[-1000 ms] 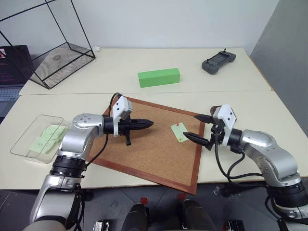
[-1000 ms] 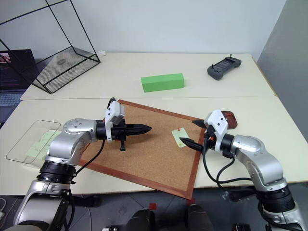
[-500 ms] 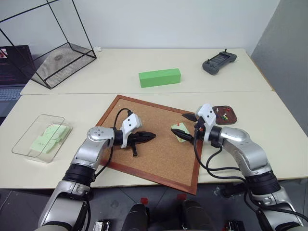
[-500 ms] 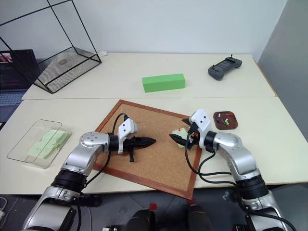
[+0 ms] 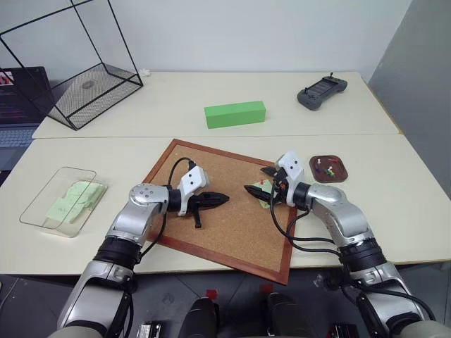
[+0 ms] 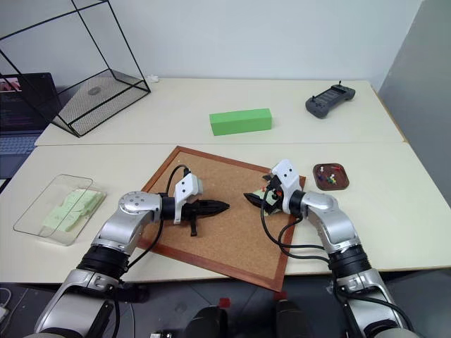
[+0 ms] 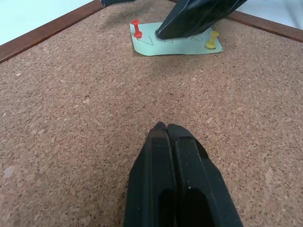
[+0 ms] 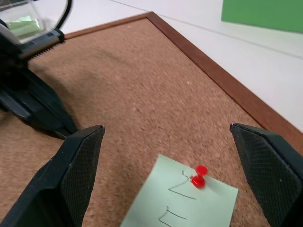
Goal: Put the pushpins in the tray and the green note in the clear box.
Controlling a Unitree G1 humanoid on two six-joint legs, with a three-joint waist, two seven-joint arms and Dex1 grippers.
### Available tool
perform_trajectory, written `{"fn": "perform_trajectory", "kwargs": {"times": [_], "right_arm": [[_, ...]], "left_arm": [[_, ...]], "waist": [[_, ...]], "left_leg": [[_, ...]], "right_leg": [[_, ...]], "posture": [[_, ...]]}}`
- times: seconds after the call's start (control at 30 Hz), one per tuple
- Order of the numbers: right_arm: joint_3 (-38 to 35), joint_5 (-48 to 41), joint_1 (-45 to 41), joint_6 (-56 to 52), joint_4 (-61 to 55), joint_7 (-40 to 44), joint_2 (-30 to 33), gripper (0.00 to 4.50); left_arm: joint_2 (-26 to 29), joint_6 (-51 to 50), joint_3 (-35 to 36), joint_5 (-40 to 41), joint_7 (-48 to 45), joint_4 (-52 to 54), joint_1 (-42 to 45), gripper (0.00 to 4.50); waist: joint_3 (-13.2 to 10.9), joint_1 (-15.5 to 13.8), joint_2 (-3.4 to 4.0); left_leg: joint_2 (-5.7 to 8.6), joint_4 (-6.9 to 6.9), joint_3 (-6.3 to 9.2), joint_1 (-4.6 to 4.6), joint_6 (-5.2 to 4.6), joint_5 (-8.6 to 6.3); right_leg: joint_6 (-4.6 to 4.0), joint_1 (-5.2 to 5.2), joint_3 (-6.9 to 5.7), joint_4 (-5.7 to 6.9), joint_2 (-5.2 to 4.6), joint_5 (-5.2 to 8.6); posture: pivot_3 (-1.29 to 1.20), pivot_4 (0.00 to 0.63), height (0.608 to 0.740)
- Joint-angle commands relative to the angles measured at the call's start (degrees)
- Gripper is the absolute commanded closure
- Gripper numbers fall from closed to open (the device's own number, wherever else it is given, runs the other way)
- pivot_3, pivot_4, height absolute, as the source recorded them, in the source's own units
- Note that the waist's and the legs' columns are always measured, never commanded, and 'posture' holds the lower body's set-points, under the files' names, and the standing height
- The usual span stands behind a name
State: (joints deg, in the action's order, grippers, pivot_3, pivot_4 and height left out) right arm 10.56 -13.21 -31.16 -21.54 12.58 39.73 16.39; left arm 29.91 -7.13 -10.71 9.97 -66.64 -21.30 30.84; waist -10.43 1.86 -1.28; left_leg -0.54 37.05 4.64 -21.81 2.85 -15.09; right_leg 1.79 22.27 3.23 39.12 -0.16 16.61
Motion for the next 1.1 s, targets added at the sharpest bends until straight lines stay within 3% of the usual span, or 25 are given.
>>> {"fn": "perform_trajectory", "kwargs": {"times": [0.03, 0.63, 0.87, 1.1], "right_arm": [[-1.42, 0.87, -1.82, 2.43, 2.1, -0.1, -0.37, 0.39], [-1.14, 2.82, -1.41, 3.3, -0.72, 1.7, 1.81, 3.94], [-3.64, 0.11, -1.97, -2.27, -8.07, 3.26, 5.2, 3.94], [-1.25, 0.96, -3.53, -4.36, -10.16, 7.38, 8.97, 2.81]], "left_arm": [[-0.08, -0.88, -1.05, -1.47, -0.15, -0.64, 0.35, 4.5], [-0.64, -0.71, -1.05, -2.02, -0.57, -0.76, 1.38, 4.5], [-0.55, -0.78, -0.93, -2.01, -0.64, -0.59, 1.29, 4.5], [-0.66, -0.59, -0.96, -2.05, -0.75, -0.98, 1.6, 4.5]], "waist": [[0.0, 0.0, 0.0], [0.0, 0.0, 0.01], [0.0, -0.06, 0.01], [0.0, -0.05, 0.01]], "left_leg": [[0.01, 0.0, 0.0, 0.0, 0.0, 0.0], [0.0, 0.0, 0.02, -0.02, 0.0, 0.0], [0.02, 0.0, 0.05, -0.05, 0.0, 0.0], [0.02, 0.0, 0.05, -0.05, 0.0, 0.0]], "right_leg": [[0.0, 0.0, 0.0, 0.0, 0.0, 0.0], [0.0, 0.01, -0.02, 0.0, 0.01, 0.0], [0.0, 0.01, -0.04, -0.02, -0.02, 0.0], [0.0, 0.01, -0.06, -0.02, -0.01, 0.0]], "posture": [[0.0, 0.15, 0.74], [0.0, 0.15, 0.74], [0.0, 0.15, 0.74], [0.0, 0.15, 0.74]]}}
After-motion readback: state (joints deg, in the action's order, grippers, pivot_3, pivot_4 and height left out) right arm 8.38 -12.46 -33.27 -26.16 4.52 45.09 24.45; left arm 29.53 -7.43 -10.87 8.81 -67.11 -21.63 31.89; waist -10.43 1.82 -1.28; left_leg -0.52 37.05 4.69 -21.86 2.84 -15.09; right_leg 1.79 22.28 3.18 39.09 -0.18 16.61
